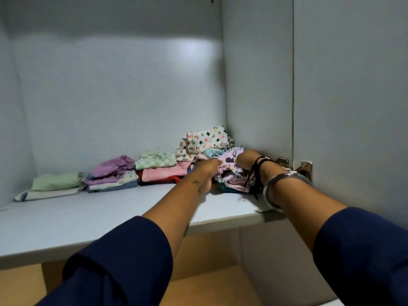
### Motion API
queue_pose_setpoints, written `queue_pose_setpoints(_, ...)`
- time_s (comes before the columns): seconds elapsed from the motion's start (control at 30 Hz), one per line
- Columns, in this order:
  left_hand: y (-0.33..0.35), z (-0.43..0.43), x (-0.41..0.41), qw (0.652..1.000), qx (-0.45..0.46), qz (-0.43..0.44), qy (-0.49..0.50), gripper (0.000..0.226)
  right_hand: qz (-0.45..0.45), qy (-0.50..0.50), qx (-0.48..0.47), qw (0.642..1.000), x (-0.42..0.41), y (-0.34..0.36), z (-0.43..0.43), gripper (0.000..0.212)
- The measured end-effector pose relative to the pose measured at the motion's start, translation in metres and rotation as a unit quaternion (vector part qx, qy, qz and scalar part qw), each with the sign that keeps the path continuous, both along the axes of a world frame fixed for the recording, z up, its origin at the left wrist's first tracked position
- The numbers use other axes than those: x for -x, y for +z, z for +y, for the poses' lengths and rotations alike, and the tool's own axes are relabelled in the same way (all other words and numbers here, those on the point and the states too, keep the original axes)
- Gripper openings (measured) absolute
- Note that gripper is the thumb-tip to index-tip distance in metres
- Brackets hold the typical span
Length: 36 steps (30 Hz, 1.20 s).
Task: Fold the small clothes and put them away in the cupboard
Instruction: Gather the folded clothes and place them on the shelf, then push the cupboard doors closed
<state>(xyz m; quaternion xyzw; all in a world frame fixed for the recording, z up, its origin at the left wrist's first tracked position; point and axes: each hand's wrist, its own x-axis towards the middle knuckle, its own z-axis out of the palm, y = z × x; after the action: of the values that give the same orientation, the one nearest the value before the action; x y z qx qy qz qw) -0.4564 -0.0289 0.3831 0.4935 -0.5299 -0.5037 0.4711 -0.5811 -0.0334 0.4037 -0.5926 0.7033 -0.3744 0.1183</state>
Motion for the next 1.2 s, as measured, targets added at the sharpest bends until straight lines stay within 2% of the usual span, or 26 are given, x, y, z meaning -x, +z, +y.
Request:
queue_pose_setpoints(0.1,-0.001,-0.003,0.004,0.997,0.014,0.049,0.053,0.046,0.01,0.016,-0.016,1.0,-0.003,0.004,0.003,0.036)
queue_pose_setpoints(0.17,-0.004,-0.004,0.008,0.996,0.018,0.048,0.072,0.052,0.021,0.009,-0.051,0.998,-0.003,0.006,0.003,0.036)
queue_pose_setpoints(0.27,-0.006,0.0,0.014,0.995,0.035,0.027,0.089,0.045,0.122,0.02,-0.071,0.99,-0.01,0.007,0.01,0.038)
queue_pose_setpoints(0.3,-0.005,0.0,0.016,0.995,0.04,0.018,0.095,0.043,0.128,0.007,-0.062,0.99,-0.011,0.007,0.009,0.04)
queue_pose_setpoints(0.33,-0.005,0.001,0.018,0.994,0.042,0.007,0.101,0.043,0.1,-0.013,-0.035,0.994,-0.013,0.006,0.008,0.038)
queue_pose_setpoints(0.4,-0.003,0.006,0.02,0.992,0.045,0.001,0.114,0.041,0.172,-0.067,0.055,0.981,-0.016,0.007,0.007,0.026)
queue_pose_setpoints(0.43,-0.002,0.006,0.021,0.993,0.044,0.011,0.11,0.038,0.234,-0.093,0.13,0.959,-0.02,0.009,0.009,0.021)
queue_pose_setpoints(0.5,-0.003,0.009,0.023,0.995,0.04,0.049,0.083,0.035,0.321,-0.101,0.221,0.915,-0.026,0.011,0.014,0.014)
queue_pose_setpoints(0.57,-0.004,0.013,0.022,0.995,0.038,0.066,0.062,0.032,0.307,-0.035,0.174,0.935,-0.028,0.011,0.016,0.014)
queue_pose_setpoints(0.63,-0.008,0.012,0.02,0.994,0.031,0.062,0.082,0.032,0.284,0.032,0.038,0.958,-0.021,0.006,0.014,0.026)
queue_pose_setpoints(0.7,-0.012,0.015,0.016,0.994,0.008,0.065,0.09,0.027,0.302,0.073,-0.055,0.949,-0.013,0.0,0.014,0.033)
queue_pose_setpoints(0.77,-0.013,0.019,0.009,0.996,0.002,0.047,0.071,0.024,0.314,0.092,-0.076,0.942,-0.008,-0.004,0.014,0.034)
queue_pose_setpoints(0.83,-0.01,0.025,0.002,0.998,0.039,0.026,0.042,0.035,0.301,0.108,-0.086,0.944,-0.01,-0.003,0.017,0.032)
queue_pose_setpoints(0.93,-0.006,0.047,-0.02,0.994,0.073,-0.027,0.076,0.046,0.238,0.091,-0.057,0.965,-0.014,0.001,0.029,0.034)
queue_pose_setpoints(1.0,-0.011,0.074,-0.045,0.972,0.159,-0.088,0.151,0.06,0.285,0.038,0.035,0.957,-0.02,0.011,0.044,0.037)
queue_pose_setpoints(1.03,-0.017,0.094,-0.066,0.944,0.241,-0.115,0.195,0.067,0.305,0.029,0.09,0.948,-0.03,0.016,0.054,0.038)
queue_pose_setpoints(1.1,-0.031,0.145,-0.109,0.844,0.401,-0.188,0.301,0.073,0.313,0.063,0.186,0.929,-0.06,0.028,0.082,0.044)
queue_pose_setpoints(1.13,-0.041,0.173,-0.136,0.797,0.447,-0.215,0.345,0.075,0.316,0.098,0.234,0.914,-0.084,0.034,0.098,0.048)
queue_pose_setpoints(1.2,-0.06,0.23,-0.189,0.727,0.483,-0.25,0.42,0.079,0.323,0.172,0.326,0.872,-0.137,0.046,0.138,0.061)
